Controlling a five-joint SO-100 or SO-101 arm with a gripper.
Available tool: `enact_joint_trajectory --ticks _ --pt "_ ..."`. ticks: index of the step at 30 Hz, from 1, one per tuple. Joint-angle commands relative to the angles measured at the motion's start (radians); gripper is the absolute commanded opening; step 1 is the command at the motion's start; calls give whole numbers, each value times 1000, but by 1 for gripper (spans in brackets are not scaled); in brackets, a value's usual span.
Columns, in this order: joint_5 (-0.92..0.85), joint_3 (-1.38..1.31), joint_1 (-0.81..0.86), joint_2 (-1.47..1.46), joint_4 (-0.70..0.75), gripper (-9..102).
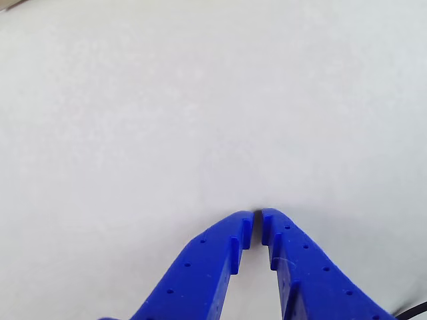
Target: Place the black cylinder in the wooden box then return to rest.
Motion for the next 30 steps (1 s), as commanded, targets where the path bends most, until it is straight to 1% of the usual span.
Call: enact_joint_trajectory --ticks 1,14,30 --pt "-11 12 5 -26 8 -1" --pt "-17 46 -17 -95 18 -1" --pt "-18 46 -14 -97 18 0"
